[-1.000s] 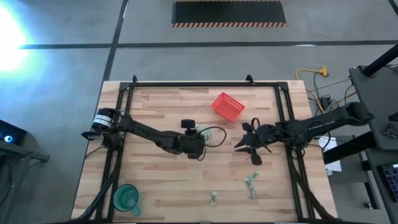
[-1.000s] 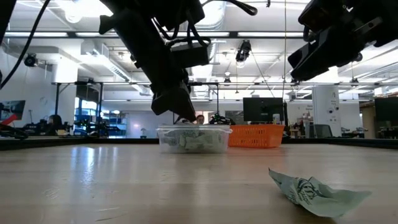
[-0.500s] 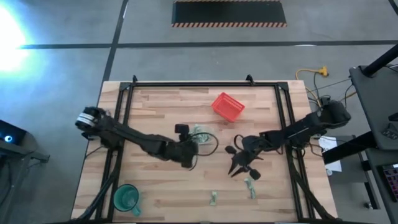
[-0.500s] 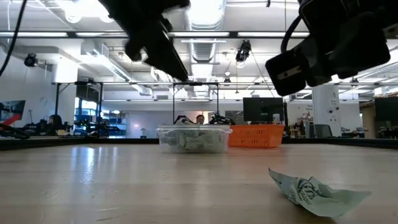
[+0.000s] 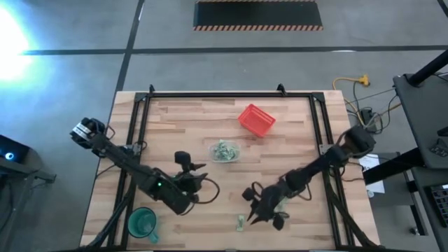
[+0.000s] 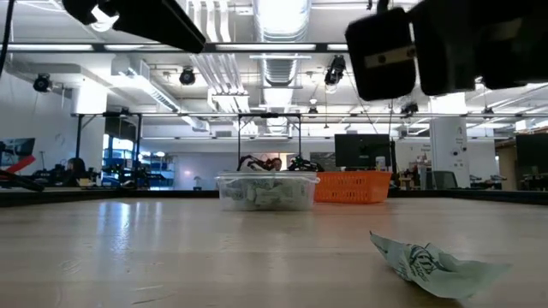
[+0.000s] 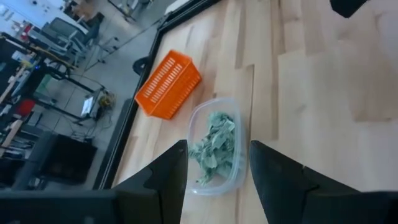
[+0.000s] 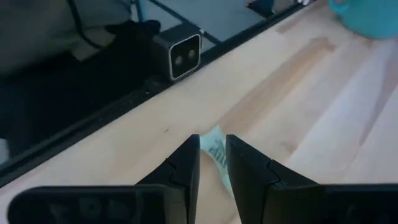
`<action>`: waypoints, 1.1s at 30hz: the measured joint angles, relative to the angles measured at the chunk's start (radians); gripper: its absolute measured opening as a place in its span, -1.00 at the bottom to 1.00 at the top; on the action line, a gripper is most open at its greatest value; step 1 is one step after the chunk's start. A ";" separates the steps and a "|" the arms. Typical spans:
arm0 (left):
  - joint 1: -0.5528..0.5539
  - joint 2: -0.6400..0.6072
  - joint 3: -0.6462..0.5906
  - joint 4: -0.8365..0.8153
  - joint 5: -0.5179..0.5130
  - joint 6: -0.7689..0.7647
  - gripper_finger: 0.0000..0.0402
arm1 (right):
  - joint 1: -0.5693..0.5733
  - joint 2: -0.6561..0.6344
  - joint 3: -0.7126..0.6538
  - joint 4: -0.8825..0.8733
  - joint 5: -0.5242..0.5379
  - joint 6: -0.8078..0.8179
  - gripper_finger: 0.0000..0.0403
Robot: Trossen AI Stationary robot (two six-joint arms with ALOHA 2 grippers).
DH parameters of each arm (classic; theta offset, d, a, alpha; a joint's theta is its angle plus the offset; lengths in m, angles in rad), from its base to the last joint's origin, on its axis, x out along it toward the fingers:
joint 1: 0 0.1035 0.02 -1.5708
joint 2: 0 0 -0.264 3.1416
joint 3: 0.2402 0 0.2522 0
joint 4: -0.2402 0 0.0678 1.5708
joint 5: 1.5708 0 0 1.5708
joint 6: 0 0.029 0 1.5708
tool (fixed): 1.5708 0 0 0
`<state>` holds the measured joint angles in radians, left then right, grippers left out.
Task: Pick and place items into bin
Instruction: Put the stevia packet into the transparent bin
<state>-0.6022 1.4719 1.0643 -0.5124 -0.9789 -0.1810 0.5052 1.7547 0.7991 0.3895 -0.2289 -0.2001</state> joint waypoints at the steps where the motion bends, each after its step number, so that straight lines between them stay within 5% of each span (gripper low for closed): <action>1: -0.005 -0.002 -0.003 0.002 -0.001 0.000 -0.23 | 0.008 0.011 0.025 -0.035 0.021 -0.008 -0.66; 8: -0.008 -0.007 -0.009 0.012 -0.003 -0.013 -0.23 | 0.034 0.136 0.185 -0.227 0.116 -0.019 -0.59; 24: -0.006 -0.008 -0.022 0.015 -0.002 -0.022 -0.23 | 0.033 0.286 0.366 -0.396 0.124 0.005 0.06; 33: -0.007 -0.009 -0.024 0.016 -0.003 -0.022 -0.23 | 0.013 0.285 0.361 -0.418 0.120 0.069 -0.01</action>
<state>-0.6087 1.4631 1.0401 -0.4961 -0.9817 -0.2031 0.5186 2.0396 1.1603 -0.0281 -0.1089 -0.1315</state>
